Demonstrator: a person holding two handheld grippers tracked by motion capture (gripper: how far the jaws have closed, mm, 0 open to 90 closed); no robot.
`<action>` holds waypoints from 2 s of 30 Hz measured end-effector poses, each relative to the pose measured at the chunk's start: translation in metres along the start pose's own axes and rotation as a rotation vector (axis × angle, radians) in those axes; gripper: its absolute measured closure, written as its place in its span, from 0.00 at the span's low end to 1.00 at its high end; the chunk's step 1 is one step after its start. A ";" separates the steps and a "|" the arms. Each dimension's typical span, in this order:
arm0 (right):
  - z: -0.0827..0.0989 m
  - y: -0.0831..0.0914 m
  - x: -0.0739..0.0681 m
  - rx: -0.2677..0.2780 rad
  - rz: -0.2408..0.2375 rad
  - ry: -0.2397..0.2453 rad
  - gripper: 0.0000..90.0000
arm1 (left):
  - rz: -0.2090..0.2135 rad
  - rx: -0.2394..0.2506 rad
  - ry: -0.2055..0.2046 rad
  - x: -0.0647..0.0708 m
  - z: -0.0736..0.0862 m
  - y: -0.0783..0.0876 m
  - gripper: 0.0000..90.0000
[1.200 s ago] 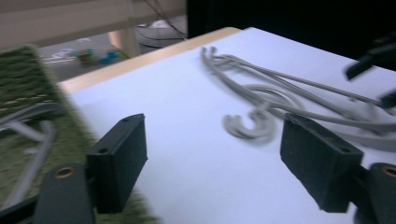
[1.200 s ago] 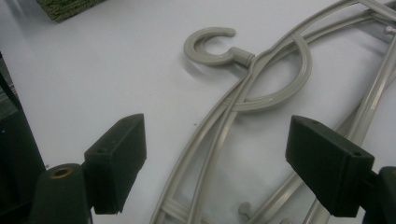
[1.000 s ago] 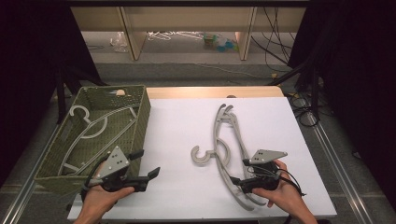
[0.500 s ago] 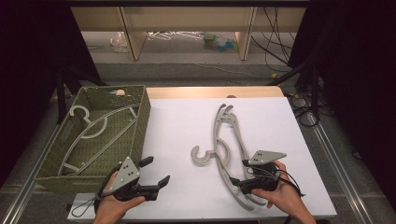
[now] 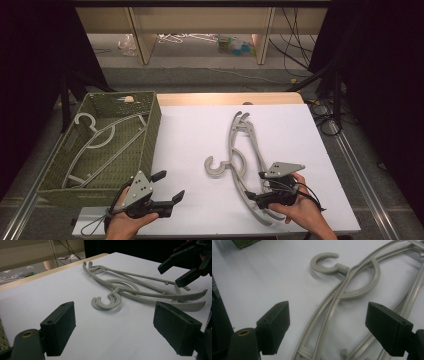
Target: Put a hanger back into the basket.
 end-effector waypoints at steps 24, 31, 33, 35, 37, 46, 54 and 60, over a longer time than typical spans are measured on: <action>-0.004 -0.036 0.003 -0.119 0.055 -0.005 0.32 | 0.018 -0.007 -0.031 0.006 0.001 -0.003 0.21; 0.000 -0.052 0.008 -0.222 0.064 -0.060 0.42 | 0.020 -0.014 -0.041 0.007 0.002 -0.004 0.21; 0.001 -0.053 0.008 -0.251 0.045 -0.077 0.44 | 0.020 -0.018 -0.045 0.006 0.003 -0.004 0.21; 0.002 -0.057 0.008 -0.273 0.029 -0.090 0.51 | 0.021 -0.022 -0.041 0.007 0.003 -0.004 0.21; 0.002 -0.060 0.007 -0.290 0.020 -0.087 0.55 | 0.021 -0.025 -0.049 0.006 0.004 -0.004 0.21; -0.001 -0.068 0.008 -0.335 0.020 -0.117 0.65 | 0.021 -0.023 -0.041 0.006 0.005 -0.005 0.21; -0.003 -0.067 0.003 -0.321 0.016 -0.112 0.78 | 0.018 -0.026 -0.050 0.004 0.005 -0.005 0.22; -0.009 -0.061 0.002 -0.293 0.022 -0.098 0.80 | 0.016 -0.028 -0.053 0.003 0.006 -0.004 0.22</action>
Point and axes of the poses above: each handheld gripper's, and its own axes: y roughly backward along the jaws, z roughly out of its underside, x roughly to its right, the point moved 8 cm from there along -y, roughly forward along the jaws, and after that the axes turned 15 degrees about -y, right-handed, at the moved point
